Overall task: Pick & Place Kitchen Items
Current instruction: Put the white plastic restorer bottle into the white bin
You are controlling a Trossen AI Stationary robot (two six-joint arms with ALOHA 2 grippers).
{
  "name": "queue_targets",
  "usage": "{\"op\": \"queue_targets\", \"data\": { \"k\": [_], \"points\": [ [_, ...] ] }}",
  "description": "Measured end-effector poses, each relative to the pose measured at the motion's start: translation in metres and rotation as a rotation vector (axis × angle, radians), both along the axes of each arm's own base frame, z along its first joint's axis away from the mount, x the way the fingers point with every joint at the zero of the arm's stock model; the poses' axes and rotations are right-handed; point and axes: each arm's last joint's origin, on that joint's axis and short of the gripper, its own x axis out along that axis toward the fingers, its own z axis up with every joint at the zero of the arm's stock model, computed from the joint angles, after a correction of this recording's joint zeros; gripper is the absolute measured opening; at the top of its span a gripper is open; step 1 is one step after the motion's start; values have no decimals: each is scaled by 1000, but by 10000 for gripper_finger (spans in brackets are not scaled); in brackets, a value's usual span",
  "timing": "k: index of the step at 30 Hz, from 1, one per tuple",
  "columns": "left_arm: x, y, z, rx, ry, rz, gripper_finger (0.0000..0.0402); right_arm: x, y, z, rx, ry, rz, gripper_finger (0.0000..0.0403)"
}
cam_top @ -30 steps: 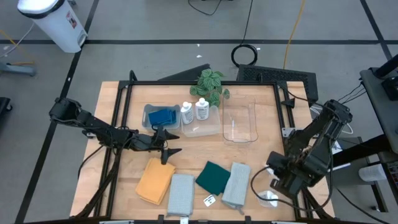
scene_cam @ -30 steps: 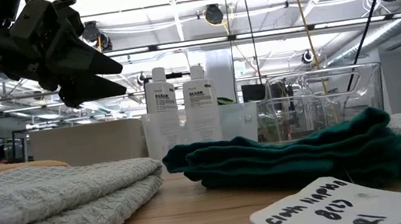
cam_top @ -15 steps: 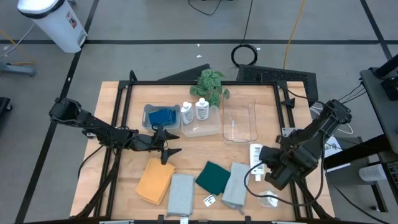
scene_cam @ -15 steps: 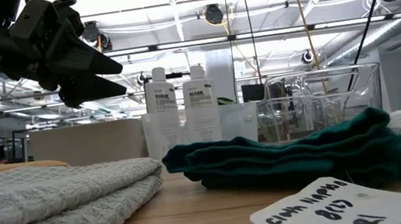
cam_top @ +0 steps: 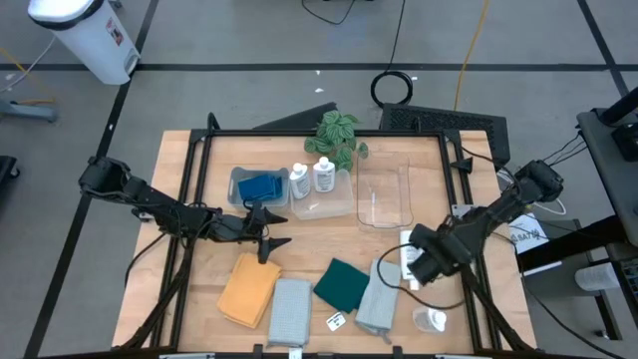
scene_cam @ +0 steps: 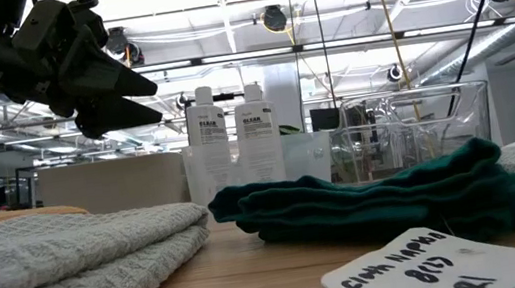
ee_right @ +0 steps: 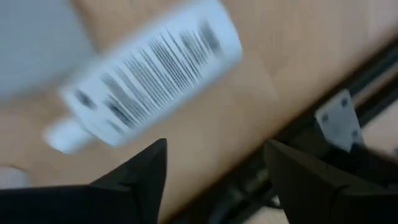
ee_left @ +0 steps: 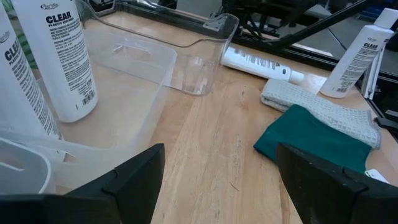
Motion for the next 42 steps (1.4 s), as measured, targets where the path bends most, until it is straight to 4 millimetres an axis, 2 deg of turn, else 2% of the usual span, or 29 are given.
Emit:
{"op": "queue_targets", "data": {
  "k": [5,11,15,24,32,37,42],
  "points": [
    [0,0,0,0,0,0,312,-8,-20,-39,34,171,-9,259],
    [0,0,0,4,1,-1,312,-9,-30,-87,217,160,22,242],
    [0,0,0,4,1,-1,312,-6,-28,-99,342,112,37,230],
    [0,0,0,4,1,-2,312,8,-21,-96,435,-70,127,209],
    [0,0,0,4,1,-2,312,22,-14,-78,536,-336,265,203],
    [0,0,0,4,1,-1,312,23,-13,-66,564,-442,343,199],
    [0,0,0,4,1,-2,312,25,-12,-55,516,-575,547,183]
  ]
}}
